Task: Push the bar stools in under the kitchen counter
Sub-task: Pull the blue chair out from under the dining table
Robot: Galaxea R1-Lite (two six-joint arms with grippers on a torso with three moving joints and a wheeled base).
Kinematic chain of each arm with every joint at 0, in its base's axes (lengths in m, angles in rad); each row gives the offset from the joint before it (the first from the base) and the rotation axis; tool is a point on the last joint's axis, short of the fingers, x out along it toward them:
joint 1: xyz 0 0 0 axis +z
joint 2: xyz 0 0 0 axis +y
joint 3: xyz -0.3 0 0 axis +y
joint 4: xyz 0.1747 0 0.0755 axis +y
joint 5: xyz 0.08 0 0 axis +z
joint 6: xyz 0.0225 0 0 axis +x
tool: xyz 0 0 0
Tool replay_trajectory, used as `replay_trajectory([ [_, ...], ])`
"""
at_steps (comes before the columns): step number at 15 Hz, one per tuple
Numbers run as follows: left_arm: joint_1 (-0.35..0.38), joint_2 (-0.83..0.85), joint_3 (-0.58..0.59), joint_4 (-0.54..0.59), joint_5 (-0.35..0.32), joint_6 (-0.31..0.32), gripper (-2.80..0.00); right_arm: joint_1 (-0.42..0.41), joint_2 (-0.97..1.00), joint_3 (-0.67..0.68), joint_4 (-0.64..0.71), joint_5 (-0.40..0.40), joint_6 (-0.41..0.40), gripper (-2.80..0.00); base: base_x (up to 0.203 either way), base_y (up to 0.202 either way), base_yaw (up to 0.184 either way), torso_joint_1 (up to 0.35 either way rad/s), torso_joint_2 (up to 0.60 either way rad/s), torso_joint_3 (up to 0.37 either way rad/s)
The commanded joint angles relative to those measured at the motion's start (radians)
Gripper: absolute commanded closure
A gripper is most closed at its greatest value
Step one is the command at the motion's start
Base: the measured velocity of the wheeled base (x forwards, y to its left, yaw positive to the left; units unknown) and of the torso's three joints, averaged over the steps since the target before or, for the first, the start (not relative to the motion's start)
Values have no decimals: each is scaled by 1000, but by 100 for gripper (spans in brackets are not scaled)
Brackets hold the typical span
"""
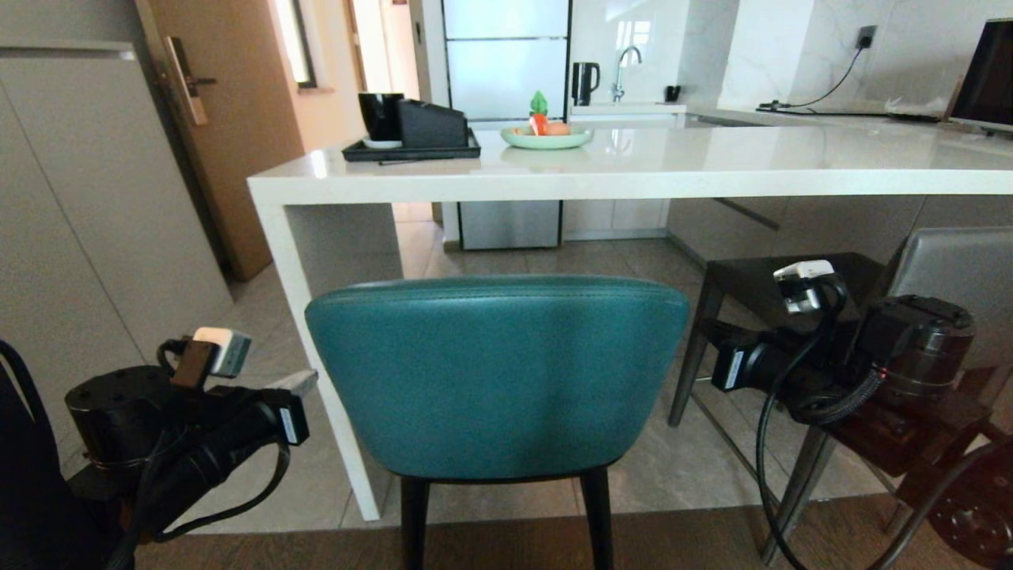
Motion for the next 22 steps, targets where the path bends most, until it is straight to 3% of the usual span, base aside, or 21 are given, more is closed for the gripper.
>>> replay_trajectory([
  [1,58,25,-8,-5,-54,-1,0,-69,-18,19,-8,42,1,0,0,0,0,0,0,0],
  [5,63,122,-114,-5,-51,-2,0,-97,85,-17,-20,32,-2,0,0,0,0,0,0,0],
  [9,43,235,-324,-5,78,0,0,-96,211,-138,-84,-77,-2,0,0,0,0,0,0,0],
  [13,30,322,-463,-5,101,4,0,-84,248,-191,-87,-90,-4,0,0,0,0,0,0,0],
  [17,11,358,-516,-5,101,6,0,-56,299,-236,-85,-97,-6,0,0,0,0,0,0,0],
  [22,-34,328,-486,-5,104,6,0,58,385,-344,-80,-208,-10,0,0,0,0,0,0,0],
])
